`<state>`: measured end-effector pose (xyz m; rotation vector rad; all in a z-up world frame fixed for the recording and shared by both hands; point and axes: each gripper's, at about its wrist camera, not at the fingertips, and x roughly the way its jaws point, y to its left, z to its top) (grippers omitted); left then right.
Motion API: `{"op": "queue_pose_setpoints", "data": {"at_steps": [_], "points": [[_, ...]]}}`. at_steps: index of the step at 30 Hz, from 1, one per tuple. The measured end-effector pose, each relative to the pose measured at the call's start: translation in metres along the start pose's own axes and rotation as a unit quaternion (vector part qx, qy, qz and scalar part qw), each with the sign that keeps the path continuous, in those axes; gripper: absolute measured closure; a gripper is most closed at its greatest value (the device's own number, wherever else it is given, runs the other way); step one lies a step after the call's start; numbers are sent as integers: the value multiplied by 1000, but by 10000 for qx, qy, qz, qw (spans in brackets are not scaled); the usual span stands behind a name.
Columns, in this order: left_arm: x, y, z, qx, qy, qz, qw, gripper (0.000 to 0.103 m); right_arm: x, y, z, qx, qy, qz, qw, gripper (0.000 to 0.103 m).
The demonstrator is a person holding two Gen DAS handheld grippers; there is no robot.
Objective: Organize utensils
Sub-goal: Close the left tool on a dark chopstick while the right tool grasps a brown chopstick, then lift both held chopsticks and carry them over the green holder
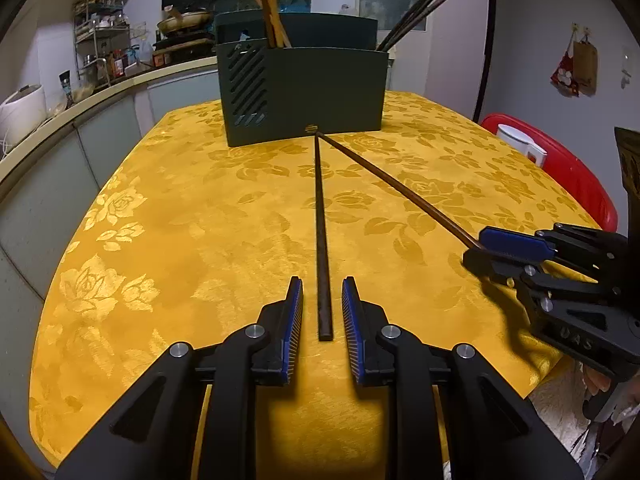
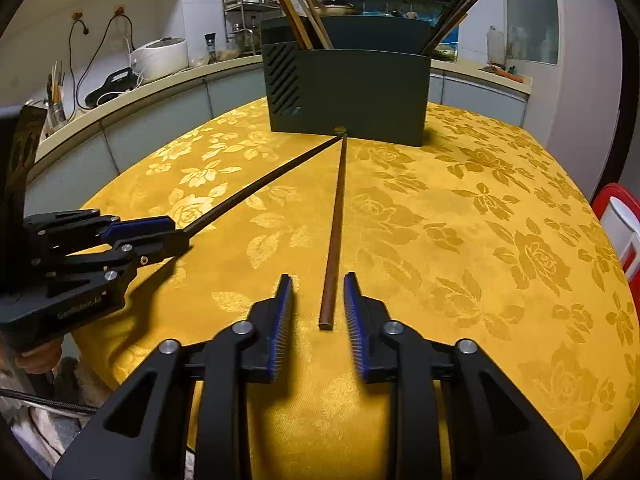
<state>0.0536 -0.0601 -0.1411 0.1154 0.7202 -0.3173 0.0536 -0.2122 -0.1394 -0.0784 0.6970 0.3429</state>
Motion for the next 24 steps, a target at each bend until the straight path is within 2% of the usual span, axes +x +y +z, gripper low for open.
{"op": "queue_pose_setpoints", "data": {"at_steps": [3, 5, 7, 11, 15, 24], "points": [[1, -4, 0, 75, -30, 54, 10000, 84, 1, -4, 0, 42, -14, -13, 10000, 90], [1, -4, 1, 88, -34, 59, 9999, 92, 1, -5, 1, 39, -19, -35, 10000, 92], [1, -4, 1, 90, -25, 57, 9999, 95, 1, -4, 0, 11, -17, -58, 10000, 94], [1, -5, 1, 113, -19, 93, 9999, 96, 1, -3, 1, -55, 22, -90, 9999, 95], [1, -4, 2, 90, 34, 97, 9999, 96, -1, -9, 3, 129, 122, -65, 9998, 95], [-7, -3, 6, 55, 6, 253, 9997, 96, -33, -28, 20, 474, -341, -75, 9983, 96]]}}
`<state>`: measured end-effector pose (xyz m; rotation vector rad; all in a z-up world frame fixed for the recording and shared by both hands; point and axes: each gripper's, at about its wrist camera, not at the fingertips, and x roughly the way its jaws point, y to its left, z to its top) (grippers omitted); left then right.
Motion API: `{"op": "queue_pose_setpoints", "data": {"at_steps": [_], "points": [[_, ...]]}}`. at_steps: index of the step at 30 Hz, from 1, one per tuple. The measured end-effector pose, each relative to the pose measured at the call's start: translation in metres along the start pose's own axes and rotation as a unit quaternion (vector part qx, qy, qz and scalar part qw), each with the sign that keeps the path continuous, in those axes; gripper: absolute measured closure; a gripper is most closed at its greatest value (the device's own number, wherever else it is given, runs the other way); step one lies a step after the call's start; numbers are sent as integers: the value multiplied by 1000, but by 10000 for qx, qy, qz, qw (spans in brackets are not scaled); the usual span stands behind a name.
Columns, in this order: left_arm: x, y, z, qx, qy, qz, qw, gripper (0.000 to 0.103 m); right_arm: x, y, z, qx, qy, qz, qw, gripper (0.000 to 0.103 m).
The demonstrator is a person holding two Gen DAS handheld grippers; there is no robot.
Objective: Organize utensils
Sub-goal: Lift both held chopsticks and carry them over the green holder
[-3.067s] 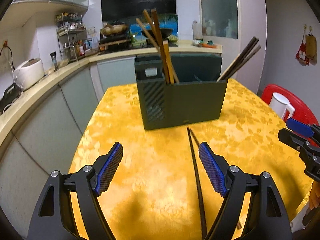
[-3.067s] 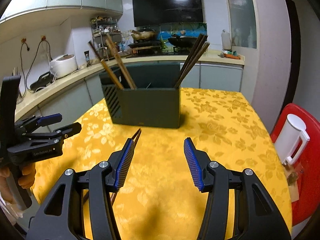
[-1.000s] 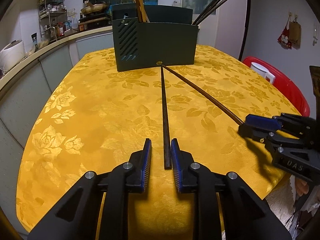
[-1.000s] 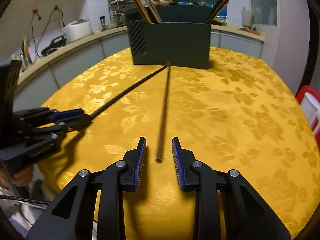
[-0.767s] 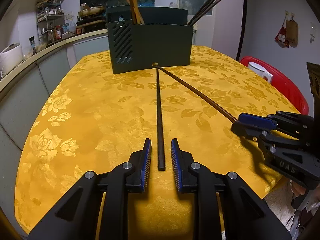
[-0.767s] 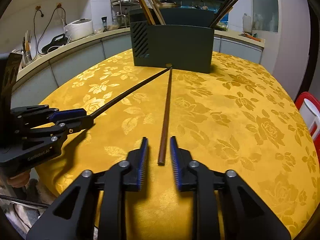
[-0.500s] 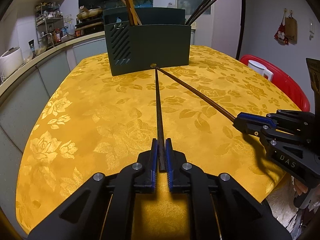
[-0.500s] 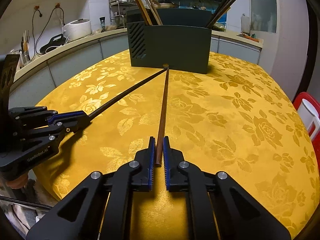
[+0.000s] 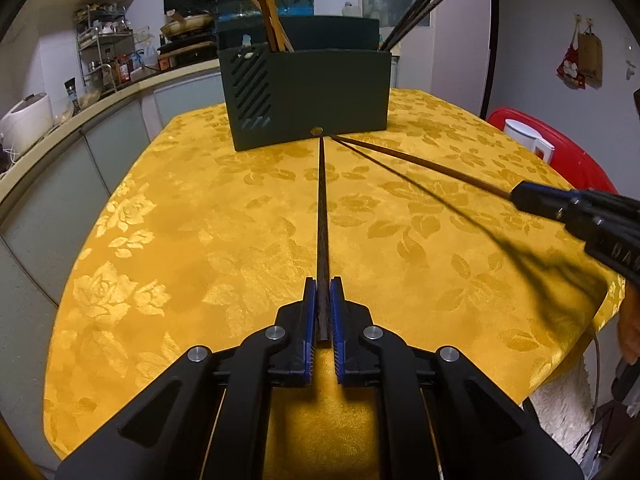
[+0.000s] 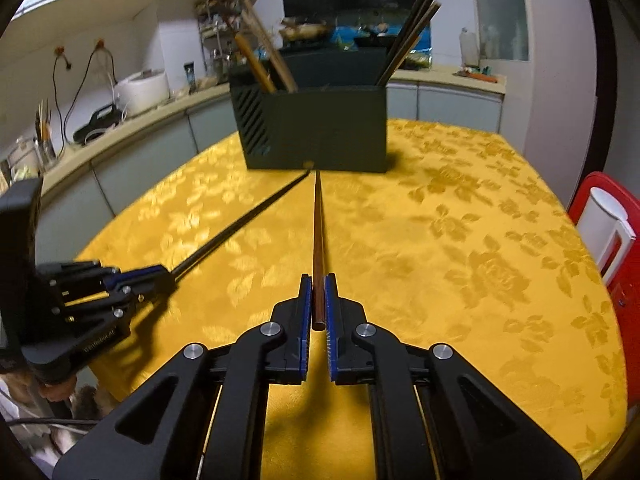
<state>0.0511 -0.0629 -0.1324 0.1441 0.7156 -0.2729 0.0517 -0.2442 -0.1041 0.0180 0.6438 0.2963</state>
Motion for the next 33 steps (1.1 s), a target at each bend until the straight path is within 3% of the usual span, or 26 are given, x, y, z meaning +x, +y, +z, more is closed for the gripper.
{"op": "queue_pose_setpoints", "data": {"at_steps": [20, 27, 33], "points": [[-46, -1, 27, 161, -660, 318, 9972, 96, -61, -12, 41, 256, -934, 2, 9953, 96], [-82, 15, 75, 26, -1255, 302, 9916, 96, -74, -20, 59, 367, -1223, 42, 9918, 96], [-100, 22, 110, -4, -1511, 365, 9878, 96, -82, -24, 80, 414, -1431, 75, 9888, 96]]}}
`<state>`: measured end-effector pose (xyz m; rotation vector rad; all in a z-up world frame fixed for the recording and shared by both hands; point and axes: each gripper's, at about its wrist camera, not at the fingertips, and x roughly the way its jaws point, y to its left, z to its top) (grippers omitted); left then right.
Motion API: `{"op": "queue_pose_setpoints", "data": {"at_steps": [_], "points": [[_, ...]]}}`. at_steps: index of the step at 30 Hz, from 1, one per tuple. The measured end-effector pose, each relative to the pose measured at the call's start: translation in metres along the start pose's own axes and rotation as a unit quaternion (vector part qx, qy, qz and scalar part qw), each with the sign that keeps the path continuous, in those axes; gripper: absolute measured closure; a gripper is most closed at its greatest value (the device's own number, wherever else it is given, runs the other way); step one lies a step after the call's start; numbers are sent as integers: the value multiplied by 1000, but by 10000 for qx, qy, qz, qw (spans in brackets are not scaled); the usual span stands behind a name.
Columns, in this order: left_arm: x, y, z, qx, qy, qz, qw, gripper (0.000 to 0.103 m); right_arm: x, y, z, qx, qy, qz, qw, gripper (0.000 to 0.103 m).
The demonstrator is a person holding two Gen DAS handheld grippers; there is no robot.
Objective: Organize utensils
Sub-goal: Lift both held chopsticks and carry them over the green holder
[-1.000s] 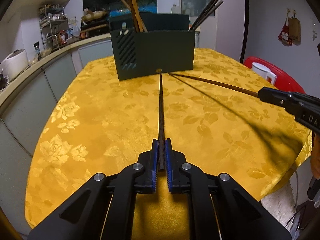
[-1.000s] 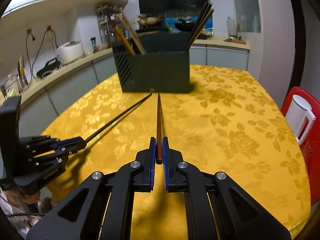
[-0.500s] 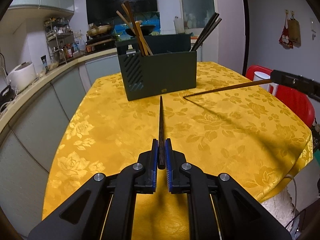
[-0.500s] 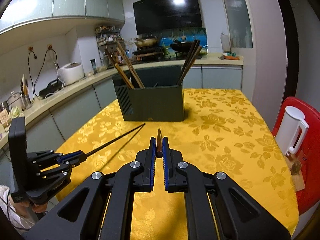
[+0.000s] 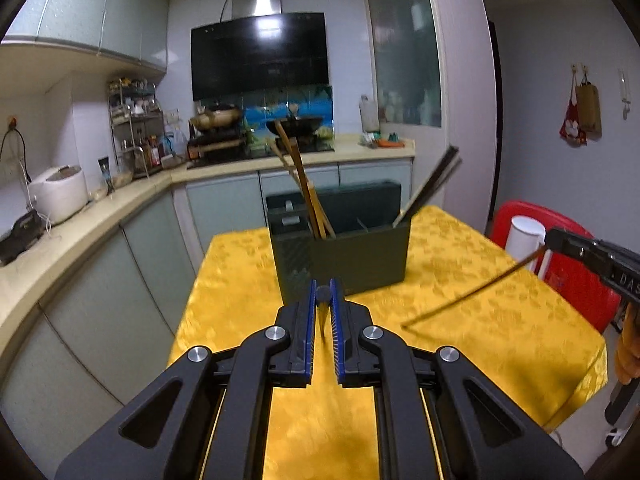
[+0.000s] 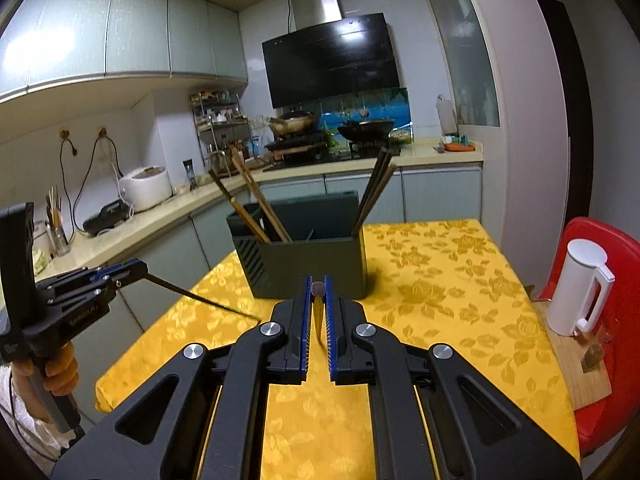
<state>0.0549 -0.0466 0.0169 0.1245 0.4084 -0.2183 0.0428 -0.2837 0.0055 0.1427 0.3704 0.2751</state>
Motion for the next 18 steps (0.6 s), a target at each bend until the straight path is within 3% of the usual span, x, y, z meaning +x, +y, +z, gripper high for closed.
{"op": "queue_pose_setpoints", "data": {"at_steps": [18], "points": [[-4, -8, 35, -85, -128, 341, 9993, 96, 1, 8, 25, -77, -106, 58, 9999, 96]]}}
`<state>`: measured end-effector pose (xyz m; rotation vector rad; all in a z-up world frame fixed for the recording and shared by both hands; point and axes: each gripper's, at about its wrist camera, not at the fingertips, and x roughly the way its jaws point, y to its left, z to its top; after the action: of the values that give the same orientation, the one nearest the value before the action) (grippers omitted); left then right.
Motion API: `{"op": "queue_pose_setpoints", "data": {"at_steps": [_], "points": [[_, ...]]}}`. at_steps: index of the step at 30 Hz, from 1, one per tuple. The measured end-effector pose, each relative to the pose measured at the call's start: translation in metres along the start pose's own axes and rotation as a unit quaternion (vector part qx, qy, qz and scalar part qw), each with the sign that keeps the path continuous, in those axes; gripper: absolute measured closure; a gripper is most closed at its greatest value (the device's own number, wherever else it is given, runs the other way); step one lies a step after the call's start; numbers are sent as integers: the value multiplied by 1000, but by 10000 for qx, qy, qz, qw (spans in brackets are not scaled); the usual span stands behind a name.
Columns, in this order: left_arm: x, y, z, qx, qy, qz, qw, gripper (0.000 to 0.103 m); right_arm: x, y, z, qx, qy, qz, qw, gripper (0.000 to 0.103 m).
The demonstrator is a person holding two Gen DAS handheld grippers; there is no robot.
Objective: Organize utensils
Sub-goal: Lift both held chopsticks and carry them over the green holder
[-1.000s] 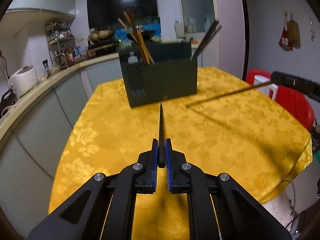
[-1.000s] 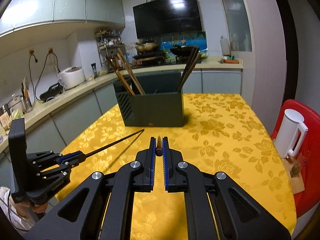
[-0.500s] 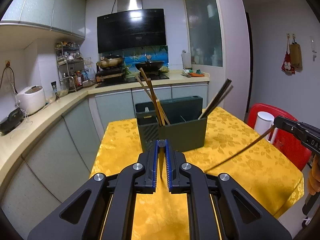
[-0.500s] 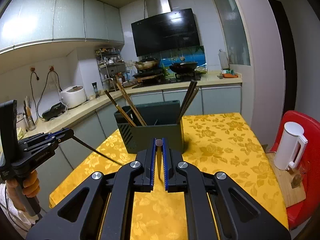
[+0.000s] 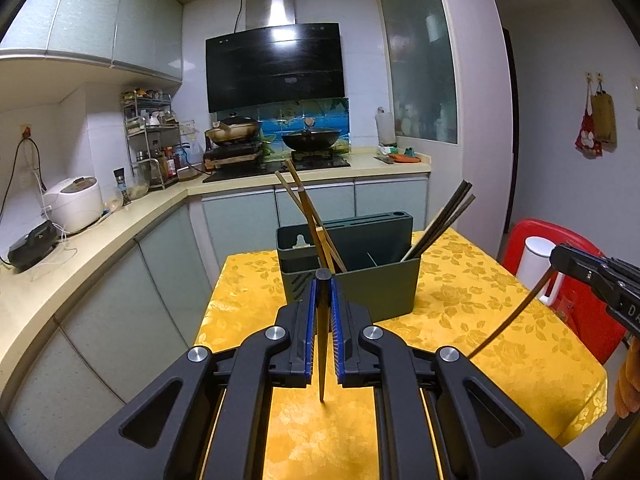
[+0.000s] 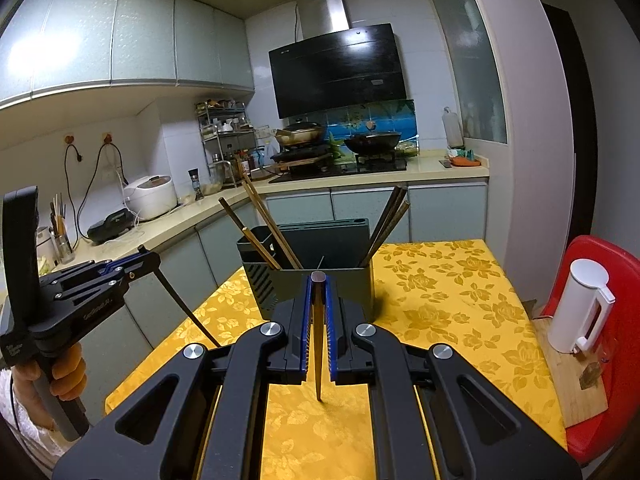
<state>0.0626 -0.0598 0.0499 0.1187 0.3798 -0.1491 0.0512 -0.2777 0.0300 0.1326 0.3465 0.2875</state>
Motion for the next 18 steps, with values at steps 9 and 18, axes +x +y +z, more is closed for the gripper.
{"op": "queue_pose_setpoints", "data": {"at_steps": [9, 18], "points": [[1, 4, 2, -60, 15, 112, 9999, 96, 0, 4, 7, -76, 28, 11, 10000, 96], [2, 6, 4, -78, 8, 211, 9997, 96, 3, 8, 9, -136, 78, 30, 9999, 96]]}}
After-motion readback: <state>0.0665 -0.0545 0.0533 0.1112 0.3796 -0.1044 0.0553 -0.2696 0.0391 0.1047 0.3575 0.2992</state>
